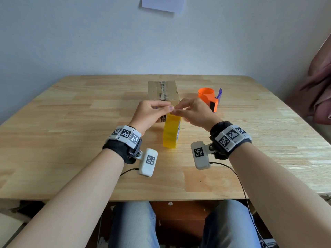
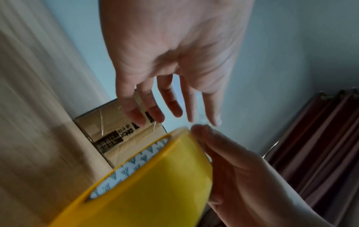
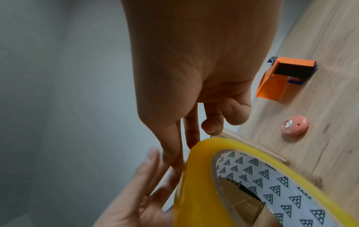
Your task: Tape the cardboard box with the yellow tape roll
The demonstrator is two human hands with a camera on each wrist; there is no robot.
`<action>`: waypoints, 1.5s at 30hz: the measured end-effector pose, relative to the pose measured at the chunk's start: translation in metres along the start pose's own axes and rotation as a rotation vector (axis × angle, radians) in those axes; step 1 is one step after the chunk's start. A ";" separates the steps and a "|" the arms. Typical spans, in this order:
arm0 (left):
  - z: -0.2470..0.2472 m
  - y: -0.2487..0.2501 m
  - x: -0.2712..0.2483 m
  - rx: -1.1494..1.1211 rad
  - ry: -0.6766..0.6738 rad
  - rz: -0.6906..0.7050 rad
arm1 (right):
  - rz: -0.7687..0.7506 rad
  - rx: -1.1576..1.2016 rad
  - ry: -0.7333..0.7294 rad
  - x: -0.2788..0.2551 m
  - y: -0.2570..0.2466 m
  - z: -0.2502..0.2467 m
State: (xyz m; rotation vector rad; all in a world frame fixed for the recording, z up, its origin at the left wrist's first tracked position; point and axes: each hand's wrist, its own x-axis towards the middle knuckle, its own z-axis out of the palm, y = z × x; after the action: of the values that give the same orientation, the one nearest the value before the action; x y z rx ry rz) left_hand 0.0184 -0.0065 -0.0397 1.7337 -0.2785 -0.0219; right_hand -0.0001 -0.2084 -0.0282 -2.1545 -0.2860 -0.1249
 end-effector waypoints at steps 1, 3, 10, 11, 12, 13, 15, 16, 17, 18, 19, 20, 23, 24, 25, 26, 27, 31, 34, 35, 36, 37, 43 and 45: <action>0.003 0.001 0.000 0.019 -0.013 0.005 | -0.009 -0.007 -0.006 0.000 -0.001 0.000; 0.006 0.003 -0.001 0.020 0.021 0.045 | -0.028 -0.014 -0.003 -0.001 -0.003 0.000; 0.011 -0.001 0.001 0.031 0.067 0.126 | -0.028 -0.021 0.041 -0.005 -0.002 -0.007; 0.012 0.000 0.000 0.013 0.054 0.116 | -0.036 -0.028 0.028 -0.005 -0.003 -0.007; 0.012 0.001 -0.001 -0.007 0.030 0.096 | -0.043 -0.045 0.014 -0.005 -0.004 -0.007; 0.013 0.003 -0.002 -0.026 0.001 0.063 | -0.045 -0.069 0.009 -0.005 -0.005 -0.005; 0.012 0.005 -0.003 -0.058 -0.042 -0.032 | -0.025 -0.097 0.015 -0.004 -0.007 -0.002; 0.011 0.004 -0.003 -0.069 -0.060 -0.071 | -0.016 -0.094 0.018 -0.004 -0.009 -0.001; 0.009 0.003 -0.004 -0.081 -0.078 -0.101 | -0.008 -0.092 0.018 -0.004 -0.009 0.000; 0.007 0.003 -0.005 -0.091 -0.104 -0.136 | -0.001 -0.091 0.019 -0.005 -0.011 0.001; 0.005 0.002 -0.007 -0.109 -0.139 -0.179 | 0.005 -0.093 0.019 -0.005 -0.011 0.001; 0.003 0.001 -0.009 -0.129 -0.170 -0.238 | 0.013 -0.092 0.019 -0.005 -0.012 0.000; 0.000 0.000 -0.013 -0.151 -0.206 -0.435 | 0.013 -0.081 0.015 -0.006 -0.013 -0.002; 0.001 -0.001 -0.015 -0.125 -0.221 -0.479 | -0.001 -0.077 0.020 -0.005 -0.013 -0.002; 0.003 -0.002 -0.015 -0.097 -0.252 -0.504 | -0.017 -0.070 0.028 -0.005 -0.013 -0.002; 0.007 -0.003 -0.016 -0.081 -0.278 -0.507 | -0.033 -0.067 0.035 -0.005 -0.014 -0.002; 0.010 -0.004 -0.017 -0.081 -0.291 -0.492 | -0.047 -0.074 0.038 -0.005 -0.015 -0.002; 0.016 -0.003 -0.021 -0.124 -0.290 -0.407 | -0.021 -0.065 0.069 -0.006 -0.015 -0.006; 0.017 -0.005 -0.021 -0.129 -0.302 -0.372 | 0.008 -0.088 0.086 -0.005 -0.014 -0.010; 0.017 -0.004 -0.020 -0.140 -0.316 -0.365 | 0.007 -0.095 0.087 -0.005 -0.014 -0.011; 0.017 -0.003 -0.020 -0.153 -0.332 -0.359 | 0.013 -0.089 0.091 -0.005 -0.014 -0.012; 0.017 -0.002 -0.020 -0.169 -0.346 -0.351 | 0.030 -0.069 0.091 -0.004 -0.013 -0.013; 0.013 -0.003 -0.020 -0.136 -0.372 -0.300 | 0.119 0.135 0.086 -0.005 -0.007 -0.009; 0.010 -0.004 -0.019 -0.116 -0.360 -0.291 | 0.198 0.178 0.075 -0.005 -0.006 -0.007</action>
State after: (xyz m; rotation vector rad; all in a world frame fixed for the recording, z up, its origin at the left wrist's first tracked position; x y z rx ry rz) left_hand -0.0015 -0.0118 -0.0485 1.6350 -0.2793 -0.5561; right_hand -0.0065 -0.2118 -0.0200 -1.9836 -0.0377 -0.0639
